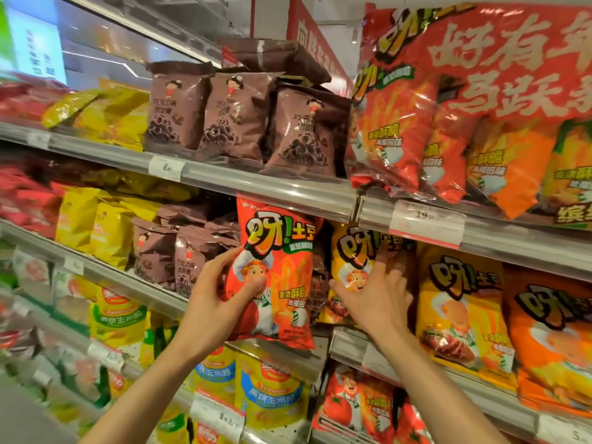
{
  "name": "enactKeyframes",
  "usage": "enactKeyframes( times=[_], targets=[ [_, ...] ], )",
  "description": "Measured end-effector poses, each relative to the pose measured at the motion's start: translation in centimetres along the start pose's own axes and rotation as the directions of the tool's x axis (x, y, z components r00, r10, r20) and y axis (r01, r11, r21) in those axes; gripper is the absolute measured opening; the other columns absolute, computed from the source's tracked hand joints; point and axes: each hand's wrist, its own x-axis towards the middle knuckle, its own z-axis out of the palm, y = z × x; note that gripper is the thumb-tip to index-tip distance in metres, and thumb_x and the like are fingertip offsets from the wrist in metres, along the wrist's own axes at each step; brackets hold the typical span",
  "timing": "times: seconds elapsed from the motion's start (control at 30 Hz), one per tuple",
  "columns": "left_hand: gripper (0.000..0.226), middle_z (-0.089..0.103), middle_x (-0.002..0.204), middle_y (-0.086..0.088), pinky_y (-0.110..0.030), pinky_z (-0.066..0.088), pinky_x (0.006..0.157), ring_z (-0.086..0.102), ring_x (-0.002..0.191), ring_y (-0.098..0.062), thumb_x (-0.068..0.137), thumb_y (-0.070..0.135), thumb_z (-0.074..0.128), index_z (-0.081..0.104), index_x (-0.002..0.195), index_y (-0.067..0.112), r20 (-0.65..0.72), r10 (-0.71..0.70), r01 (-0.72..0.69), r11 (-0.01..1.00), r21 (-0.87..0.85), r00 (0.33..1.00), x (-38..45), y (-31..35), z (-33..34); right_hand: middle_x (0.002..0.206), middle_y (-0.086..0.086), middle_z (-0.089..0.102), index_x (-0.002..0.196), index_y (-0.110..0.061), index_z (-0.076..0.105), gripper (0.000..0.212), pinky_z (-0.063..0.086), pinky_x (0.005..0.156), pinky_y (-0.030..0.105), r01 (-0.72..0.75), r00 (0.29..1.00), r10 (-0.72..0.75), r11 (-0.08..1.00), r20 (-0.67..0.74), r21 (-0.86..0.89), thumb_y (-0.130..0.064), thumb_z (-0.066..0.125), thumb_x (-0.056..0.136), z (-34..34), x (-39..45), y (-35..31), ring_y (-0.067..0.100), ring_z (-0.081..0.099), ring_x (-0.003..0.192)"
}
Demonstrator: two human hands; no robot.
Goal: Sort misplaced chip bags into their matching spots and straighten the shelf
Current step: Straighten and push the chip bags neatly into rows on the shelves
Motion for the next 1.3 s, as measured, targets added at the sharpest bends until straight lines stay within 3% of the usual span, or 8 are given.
enactKeyframes(
  times=[0.13, 0.23, 0.33, 0.5, 0.7, 1.0, 1.1, 1.3],
  targets=[
    [0.065, 0.059, 0.131, 0.019, -0.041, 0.051, 0.101, 0.060, 0.119, -0.005, 0.073, 0.065, 0.074, 0.053, 0.131, 0.047, -0.042, -0.010, 0.011, 1.000, 0.014, 0.999, -0.1, -0.7, -1.2, 0.145, 0.020, 0.039, 0.151, -0.014, 0.023, 0.104, 0.034, 0.104, 0.049, 0.040, 0.998, -0.038, 0.998, 0.040, -0.057, -0.080, 0.051, 0.076, -1.1, 0.3, -1.3, 0.037, 0.039, 0.131],
    [0.059, 0.060, 0.131, 0.016, -0.042, 0.052, 0.100, 0.062, 0.118, -0.008, 0.077, 0.058, 0.077, 0.053, 0.131, 0.047, -0.039, -0.025, 0.025, 1.000, 0.002, 0.999, -0.5, -0.7, -1.7, 0.146, 0.019, 0.037, 0.152, -0.017, 0.019, 0.105, 0.035, 0.103, 0.050, 0.087, 0.996, -0.084, 0.992, 0.039, -0.091, -0.080, 0.053, 0.074, -1.6, -0.2, -1.6, 0.037, 0.038, 0.131],
    [0.053, 0.061, 0.130, 0.015, -0.039, 0.052, 0.100, 0.061, 0.118, -0.006, 0.082, 0.048, 0.077, 0.055, 0.131, 0.044, -0.038, -0.013, 0.013, 1.000, 0.004, 0.999, -0.8, -0.6, -1.6, 0.145, 0.016, 0.032, 0.152, -0.021, 0.016, 0.104, 0.034, 0.101, 0.051, 0.149, 0.988, -0.153, 0.980, -0.019, -0.135, -0.080, 0.053, 0.074, -2.0, -1.3, -0.9, 0.034, 0.034, 0.132],
    [0.059, 0.063, 0.129, 0.014, -0.037, 0.053, 0.097, 0.063, 0.115, -0.005, 0.076, 0.055, 0.074, 0.055, 0.131, 0.043, -0.008, -0.012, 0.012, 1.000, -0.022, 1.000, -1.3, -0.3, -0.3, 0.149, 0.014, 0.025, 0.153, -0.020, 0.014, 0.105, 0.036, 0.102, 0.053, 0.242, 0.957, -0.269, 0.946, -0.104, -0.217, -0.073, 0.059, 0.074, -2.8, -3.6, 1.9, 0.033, 0.028, 0.136],
    [0.049, 0.064, 0.126, 0.016, -0.038, 0.052, 0.099, 0.063, 0.115, -0.004, 0.085, 0.043, 0.075, 0.056, 0.130, 0.041, 0.076, 0.032, -0.028, 0.998, -0.055, 0.997, -1.8, 0.6, 4.9, 0.158, 0.023, 0.017, 0.154, -0.016, 0.021, 0.107, 0.037, 0.099, 0.061, 0.164, 0.954, -0.225, 0.945, -0.199, -0.282, -0.068, 0.065, 0.072, -5.2, -5.5, 7.0, 0.040, 0.024, 0.142],
    [0.046, 0.060, 0.131, 0.013, -0.042, 0.046, 0.106, 0.057, 0.121, -0.004, 0.090, 0.048, 0.066, 0.052, 0.133, 0.038, 0.107, 0.091, -0.094, 0.995, 0.023, 0.990, 0.4, 2.2, 13.5, 0.160, 0.022, 0.010, 0.155, -0.018, 0.015, 0.111, 0.034, 0.101, 0.058, -0.034, 0.963, -0.045, 0.956, -0.264, -0.290, -0.076, 0.060, 0.072, -9.4, -6.1, 15.2, 0.037, 0.019, 0.142],
    [0.044, 0.057, 0.134, 0.013, -0.037, 0.046, 0.105, 0.054, 0.123, -0.005, 0.094, 0.042, 0.064, 0.048, 0.136, 0.042, 0.117, 0.096, -0.104, 0.993, 0.063, 0.988, 1.0, 2.5, 15.2, 0.162, 0.018, -0.005, 0.157, -0.021, 0.002, 0.113, 0.030, 0.106, 0.054, -0.046, 0.975, -0.008, 0.971, -0.221, -0.236, -0.082, 0.049, 0.074, -9.7, -6.4, 16.2, 0.034, 0.010, 0.147],
    [0.043, 0.048, 0.125, 0.014, -0.019, 0.039, 0.090, 0.049, 0.115, -0.004, 0.097, 0.036, 0.060, 0.047, 0.138, 0.030, 0.090, 0.132, -0.145, 0.977, 0.158, 0.987, 1.9, 2.7, 17.3, 0.162, 0.013, -0.020, 0.155, -0.025, -0.015, 0.115, 0.023, 0.112, 0.051, -0.055, 0.986, 0.027, 0.985, -0.166, -0.163, -0.089, 0.034, 0.072, -10.5, -6.8, 16.6, 0.030, 0.002, 0.150]
  ],
)
